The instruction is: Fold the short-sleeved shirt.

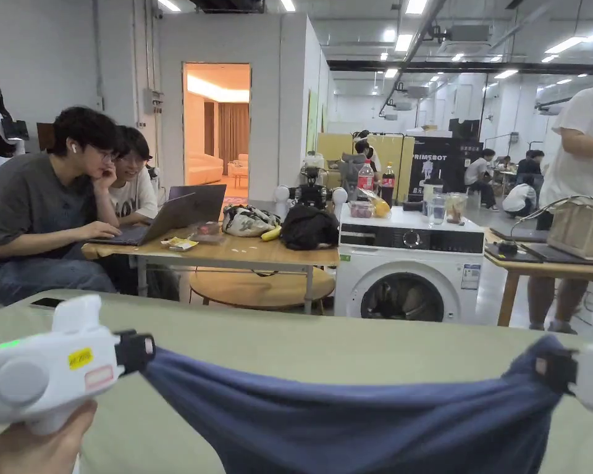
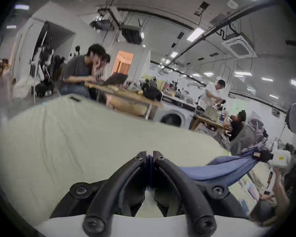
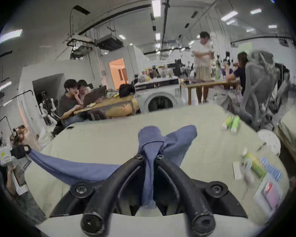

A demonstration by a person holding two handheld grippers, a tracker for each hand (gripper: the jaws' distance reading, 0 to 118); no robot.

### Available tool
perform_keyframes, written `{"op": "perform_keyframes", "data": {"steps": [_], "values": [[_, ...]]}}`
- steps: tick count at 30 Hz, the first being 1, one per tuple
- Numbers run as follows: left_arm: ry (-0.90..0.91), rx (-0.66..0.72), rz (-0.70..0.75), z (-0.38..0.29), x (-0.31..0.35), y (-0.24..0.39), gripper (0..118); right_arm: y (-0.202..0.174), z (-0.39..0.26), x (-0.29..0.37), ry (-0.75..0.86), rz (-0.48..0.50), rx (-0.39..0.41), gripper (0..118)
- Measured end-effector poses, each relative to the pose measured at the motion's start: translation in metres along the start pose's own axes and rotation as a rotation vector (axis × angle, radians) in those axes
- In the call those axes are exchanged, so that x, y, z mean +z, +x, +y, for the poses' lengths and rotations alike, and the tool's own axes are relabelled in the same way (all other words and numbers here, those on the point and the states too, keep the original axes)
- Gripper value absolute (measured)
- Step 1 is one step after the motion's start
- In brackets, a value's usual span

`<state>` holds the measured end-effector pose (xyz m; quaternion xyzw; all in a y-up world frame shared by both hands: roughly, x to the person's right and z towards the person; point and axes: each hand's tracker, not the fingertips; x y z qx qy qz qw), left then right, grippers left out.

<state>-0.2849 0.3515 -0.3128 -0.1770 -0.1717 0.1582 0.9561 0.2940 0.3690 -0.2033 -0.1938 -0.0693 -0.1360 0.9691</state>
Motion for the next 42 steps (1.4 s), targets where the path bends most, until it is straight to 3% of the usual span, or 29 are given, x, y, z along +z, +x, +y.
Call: {"op": "perform_keyframes", "data": {"steps": [3,7,9,11,16,18,19,21,22,23,27,31,34,38,39,42], "values": [[-0.110,0.013,-0.037,-0.054,0.048,-0.015,1,0.020,-0.069,0.039,-0.099,-0.028,0.014,2],[-0.188,0.023,0.020,-0.105,0.094,-0.036,1,0.040,-0.133,0.071,-0.240,-0.050,-0.016,2],[-0.269,0.000,0.040,-0.125,0.103,-0.043,1,0.046,-0.155,0.083,-0.288,-0.044,-0.046,2],[-0.296,-0.001,0.054,-0.141,0.106,-0.048,1,0.046,-0.171,0.087,-0.336,-0.058,-0.007,2],[-0.388,0.068,0.105,-0.173,0.103,-0.068,2,0.057,-0.204,0.080,-0.449,-0.059,-0.001,2],[-0.393,0.079,0.108,-0.175,0.103,-0.071,17,0.056,-0.211,0.081,-0.457,-0.059,0.009,7],[-0.396,0.071,0.120,-0.175,0.104,-0.071,35,0.055,-0.211,0.082,-0.461,-0.075,0.028,23],[-0.380,-0.006,0.126,-0.170,0.108,-0.068,60,0.056,-0.211,0.085,-0.438,-0.117,0.074,57],[-0.374,-0.030,0.107,-0.166,0.110,-0.065,72,0.057,-0.210,0.093,-0.415,-0.132,0.082,66],[-0.355,-0.049,0.093,-0.164,0.118,-0.055,77,0.057,-0.207,0.097,-0.388,-0.137,0.080,66],[-0.214,-0.115,0.069,-0.141,0.133,-0.020,77,0.045,-0.183,0.124,-0.186,-0.109,0.058,66],[-0.042,-0.204,0.033,-0.121,0.141,0.029,77,0.007,-0.164,0.146,0.047,-0.018,0.102,66],[0.033,-0.301,0.003,-0.115,0.139,0.066,76,-0.023,-0.152,0.145,0.084,0.034,0.168,66],[0.038,-0.313,-0.061,-0.114,0.124,0.083,72,-0.053,-0.151,0.131,0.085,0.052,0.259,65],[0.036,-0.309,-0.072,-0.115,0.121,0.087,68,-0.058,-0.153,0.127,0.080,0.050,0.260,60],[0.037,-0.346,-0.062,-0.118,0.116,0.099,27,-0.069,-0.160,0.119,0.076,0.063,0.253,19]]}}
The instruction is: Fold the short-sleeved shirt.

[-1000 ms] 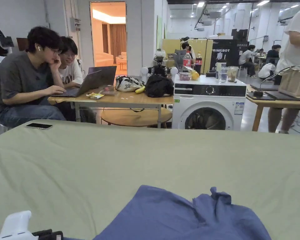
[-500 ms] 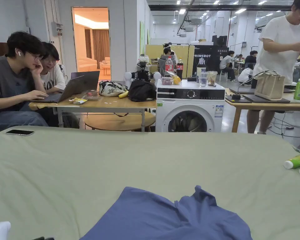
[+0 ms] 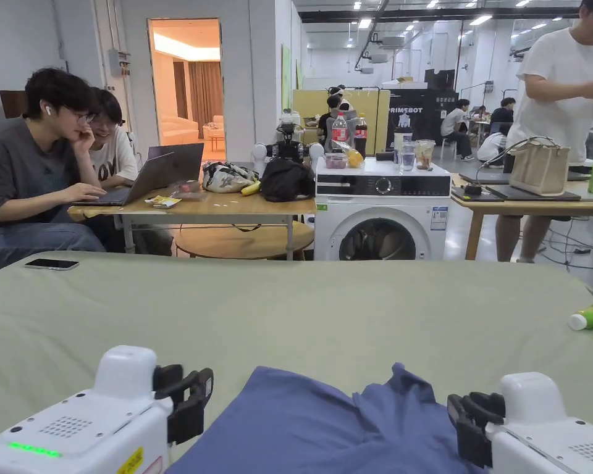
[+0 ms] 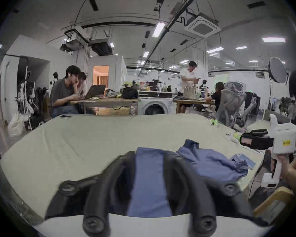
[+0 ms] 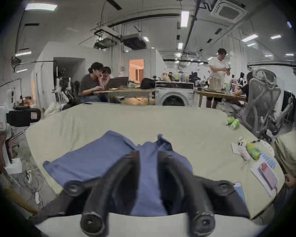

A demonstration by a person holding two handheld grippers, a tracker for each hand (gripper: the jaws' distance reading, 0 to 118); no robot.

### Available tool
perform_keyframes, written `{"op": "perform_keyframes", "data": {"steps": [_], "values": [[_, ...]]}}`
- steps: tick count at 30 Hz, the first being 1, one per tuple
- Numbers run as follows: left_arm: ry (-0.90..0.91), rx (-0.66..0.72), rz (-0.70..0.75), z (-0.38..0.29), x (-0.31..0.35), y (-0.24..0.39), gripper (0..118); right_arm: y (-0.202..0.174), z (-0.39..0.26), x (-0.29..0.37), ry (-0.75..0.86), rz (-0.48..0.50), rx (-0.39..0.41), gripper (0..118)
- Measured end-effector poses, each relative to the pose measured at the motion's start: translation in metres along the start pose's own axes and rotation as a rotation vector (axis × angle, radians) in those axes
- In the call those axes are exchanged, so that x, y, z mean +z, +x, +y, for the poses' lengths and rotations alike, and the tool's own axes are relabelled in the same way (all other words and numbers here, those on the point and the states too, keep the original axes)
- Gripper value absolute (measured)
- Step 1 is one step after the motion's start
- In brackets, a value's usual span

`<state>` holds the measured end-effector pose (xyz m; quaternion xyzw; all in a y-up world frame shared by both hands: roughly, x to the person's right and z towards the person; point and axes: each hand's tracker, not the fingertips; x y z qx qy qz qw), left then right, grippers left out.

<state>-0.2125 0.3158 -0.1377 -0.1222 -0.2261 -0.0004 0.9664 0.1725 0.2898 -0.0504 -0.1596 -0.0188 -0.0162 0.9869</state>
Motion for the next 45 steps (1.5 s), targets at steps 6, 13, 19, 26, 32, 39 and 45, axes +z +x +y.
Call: {"op": "perform_keyframes", "data": {"steps": [6,13,19,26,32,39,45], "values": [[-0.023,-0.001,-0.025,-0.004,0.001,0.003,0,-0.009,-0.011,-0.006,-0.027,-0.022,-0.001,0],[-0.060,0.176,0.044,-0.016,0.017,-0.032,0,-0.005,-0.017,-0.006,-0.038,-0.021,-0.027,0],[-0.190,0.422,0.189,-0.081,0.015,-0.067,41,0.001,-0.024,-0.009,-0.083,0.033,-0.049,0],[-0.320,0.484,0.284,-0.135,0.002,-0.081,48,0.006,-0.035,-0.011,-0.120,0.053,-0.054,0],[-0.479,0.508,0.359,-0.156,-0.020,-0.089,41,0.022,-0.041,-0.013,-0.146,0.040,-0.109,0],[-0.489,0.494,0.332,-0.162,-0.032,-0.079,0,0.037,-0.040,-0.020,-0.175,0.017,-0.120,0],[-0.521,0.403,0.343,-0.159,-0.034,-0.075,0,0.071,-0.007,-0.058,-0.232,0.015,-0.155,54]]}}
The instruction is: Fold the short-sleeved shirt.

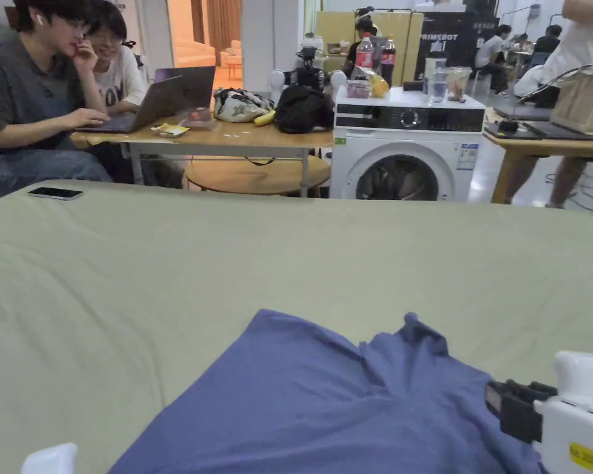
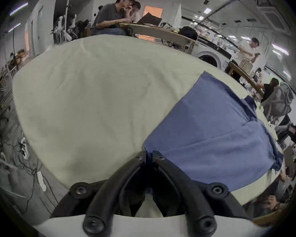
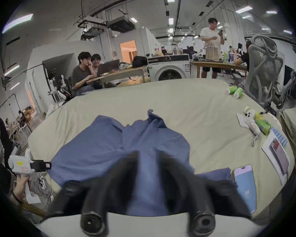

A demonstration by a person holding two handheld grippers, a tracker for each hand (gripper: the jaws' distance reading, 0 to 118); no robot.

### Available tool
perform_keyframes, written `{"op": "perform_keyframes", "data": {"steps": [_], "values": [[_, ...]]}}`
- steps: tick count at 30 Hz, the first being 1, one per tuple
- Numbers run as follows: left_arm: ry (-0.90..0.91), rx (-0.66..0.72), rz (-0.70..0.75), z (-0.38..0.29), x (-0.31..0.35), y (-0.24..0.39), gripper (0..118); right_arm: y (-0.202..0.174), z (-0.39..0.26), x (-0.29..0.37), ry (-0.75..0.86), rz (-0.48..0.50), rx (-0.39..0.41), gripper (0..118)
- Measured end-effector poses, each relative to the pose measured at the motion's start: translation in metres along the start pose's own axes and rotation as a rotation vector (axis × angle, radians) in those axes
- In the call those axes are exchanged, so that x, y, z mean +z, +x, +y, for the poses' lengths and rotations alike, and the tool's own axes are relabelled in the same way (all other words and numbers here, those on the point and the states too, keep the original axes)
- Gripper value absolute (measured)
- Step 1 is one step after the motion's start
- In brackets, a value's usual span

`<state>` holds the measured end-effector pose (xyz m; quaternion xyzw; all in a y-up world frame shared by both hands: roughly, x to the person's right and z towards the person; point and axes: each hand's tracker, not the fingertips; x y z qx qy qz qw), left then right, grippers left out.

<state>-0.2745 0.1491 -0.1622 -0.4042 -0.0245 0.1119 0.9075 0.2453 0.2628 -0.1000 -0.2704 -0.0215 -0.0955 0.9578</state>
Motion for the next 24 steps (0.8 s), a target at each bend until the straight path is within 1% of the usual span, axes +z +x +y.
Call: {"op": "perform_keyframes", "data": {"steps": [1,2,3,4,5,8,10,12,13,14,16,17,19,20,21,22,24], "values": [[-0.014,-0.007,0.007,0.002,0.000,0.001,0,0.005,0.008,-0.010,-0.018,-0.009,0.011,63],[-0.034,-0.027,0.014,0.005,-0.001,0.003,0,0.009,0.017,-0.023,-0.039,-0.007,0.031,62],[-0.057,-0.048,0.020,0.008,-0.002,0.004,0,0.012,0.028,-0.037,-0.079,-0.050,0.042,62],[-0.063,-0.042,0.023,0.011,-0.001,0.006,0,0.016,0.038,-0.054,-0.135,-0.069,0.047,62],[-0.068,-0.045,0.027,0.012,-0.001,0.006,0,0.021,0.045,-0.068,-0.154,-0.034,0.043,62],[-0.084,-0.051,0.026,0.013,0.002,0.008,0,0.040,0.068,-0.118,-0.251,-0.001,-0.041,62],[-0.083,-0.039,0.019,0.012,0.004,0.007,0,0.054,0.075,-0.153,-0.351,-0.016,-0.084,62],[-0.080,-0.036,0.013,0.012,0.005,0.007,0,0.060,0.070,-0.176,-0.432,-0.048,-0.074,62],[-0.082,-0.031,0.010,0.012,0.006,0.006,0,0.063,0.065,-0.184,-0.469,-0.069,-0.058,60],[-0.087,-0.019,0.009,0.013,0.006,0.006,0,0.065,0.060,-0.187,-0.477,-0.093,-0.052,50],[-0.098,-0.021,0.014,0.018,0.002,0.004,0,0.064,0.049,-0.187,-0.485,-0.113,-0.047,8],[-0.102,-0.041,0.017,0.018,0.001,0.004,0,0.066,0.046,-0.186,-0.483,-0.108,-0.048,8],[-0.098,-0.055,0.023,0.017,0.001,0.006,0,0.069,0.040,-0.181,-0.485,-0.062,-0.085,6],[-0.096,-0.056,0.023,0.017,0.001,0.007,0,0.070,0.039,-0.178,-0.475,-0.068,-0.094,1],[-0.096,-0.052,0.021,0.017,0.002,0.007,0,0.071,0.039,-0.176,-0.464,-0.062,-0.111,0],[-0.094,-0.044,0.017,0.017,0.002,0.006,0,0.072,0.039,-0.172,-0.443,-0.040,-0.135,0],[-0.096,-0.026,-0.001,0.019,0.004,0.002,0,0.073,0.044,-0.163,-0.400,-0.036,-0.145,0]]}}
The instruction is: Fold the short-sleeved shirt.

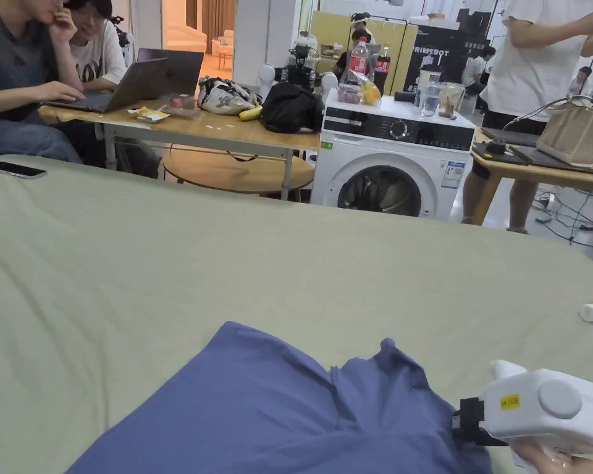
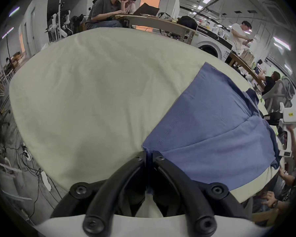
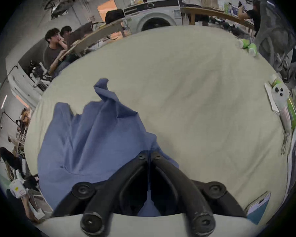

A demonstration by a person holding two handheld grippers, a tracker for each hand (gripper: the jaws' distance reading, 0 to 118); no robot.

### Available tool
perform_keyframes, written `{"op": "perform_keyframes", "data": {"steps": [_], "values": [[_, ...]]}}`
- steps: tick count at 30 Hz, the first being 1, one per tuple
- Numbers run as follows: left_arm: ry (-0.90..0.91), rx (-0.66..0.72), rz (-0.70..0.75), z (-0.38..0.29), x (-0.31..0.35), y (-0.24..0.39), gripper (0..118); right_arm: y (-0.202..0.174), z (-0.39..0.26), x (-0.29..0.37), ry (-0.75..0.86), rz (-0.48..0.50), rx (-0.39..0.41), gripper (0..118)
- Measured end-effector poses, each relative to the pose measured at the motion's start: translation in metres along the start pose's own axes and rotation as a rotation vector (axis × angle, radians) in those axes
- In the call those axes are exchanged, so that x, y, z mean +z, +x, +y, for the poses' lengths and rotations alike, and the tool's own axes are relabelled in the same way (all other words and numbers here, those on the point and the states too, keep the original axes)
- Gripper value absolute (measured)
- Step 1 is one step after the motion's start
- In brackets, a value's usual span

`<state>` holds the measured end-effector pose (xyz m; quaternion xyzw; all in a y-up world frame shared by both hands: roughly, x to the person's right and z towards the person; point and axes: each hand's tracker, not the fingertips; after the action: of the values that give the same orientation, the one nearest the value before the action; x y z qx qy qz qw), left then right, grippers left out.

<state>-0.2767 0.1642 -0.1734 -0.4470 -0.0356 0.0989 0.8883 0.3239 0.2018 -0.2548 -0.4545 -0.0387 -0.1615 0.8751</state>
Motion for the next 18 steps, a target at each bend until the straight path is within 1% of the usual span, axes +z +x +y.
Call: {"op": "perform_keyframes", "data": {"steps": [2,3,4,5,6,8,9,11,13,14,16,18], "values": [[0.007,0.040,-0.043,0.001,0.004,-0.006,0,-0.002,-0.001,0.016,0.065,0.011,0.001,0],[0.045,0.071,-0.074,0.000,0.010,-0.009,0,-0.003,0.000,0.026,0.095,0.032,-0.007,0],[0.129,0.090,-0.111,-0.002,0.020,-0.011,0,-0.004,0.000,0.040,0.136,0.051,-0.013,0],[0.220,0.102,-0.115,-0.003,0.036,-0.009,0,-0.006,0.000,0.059,0.186,0.059,-0.007,0],[0.256,0.108,-0.126,-0.001,0.046,-0.007,0,-0.007,0.001,0.072,0.216,0.067,-0.002,0],[0.330,0.106,-0.211,0.011,0.070,0.000,0,-0.011,0.006,0.108,0.296,0.098,0.000,0],[0.359,0.101,-0.239,0.020,0.082,0.004,0,-0.014,0.007,0.124,0.339,0.088,-0.006,0],[0.452,0.074,-0.293,0.044,0.110,0.018,0,-0.019,0.013,0.162,0.429,0.082,0.018,0],[0.529,0.014,-0.334,0.068,0.131,0.033,0,-0.023,0.018,0.194,0.506,0.078,0.043,0],[0.580,-0.028,-0.358,0.080,0.144,0.041,0,-0.024,0.023,0.212,0.543,0.074,0.042,0],[0.655,-0.110,-0.346,0.106,0.163,0.055,0,-0.031,0.029,0.244,0.602,0.058,0.048,0],[0.676,-0.152,-0.344,0.137,0.173,0.066,0,-0.034,0.040,0.272,0.654,0.045,0.058,0]]}}
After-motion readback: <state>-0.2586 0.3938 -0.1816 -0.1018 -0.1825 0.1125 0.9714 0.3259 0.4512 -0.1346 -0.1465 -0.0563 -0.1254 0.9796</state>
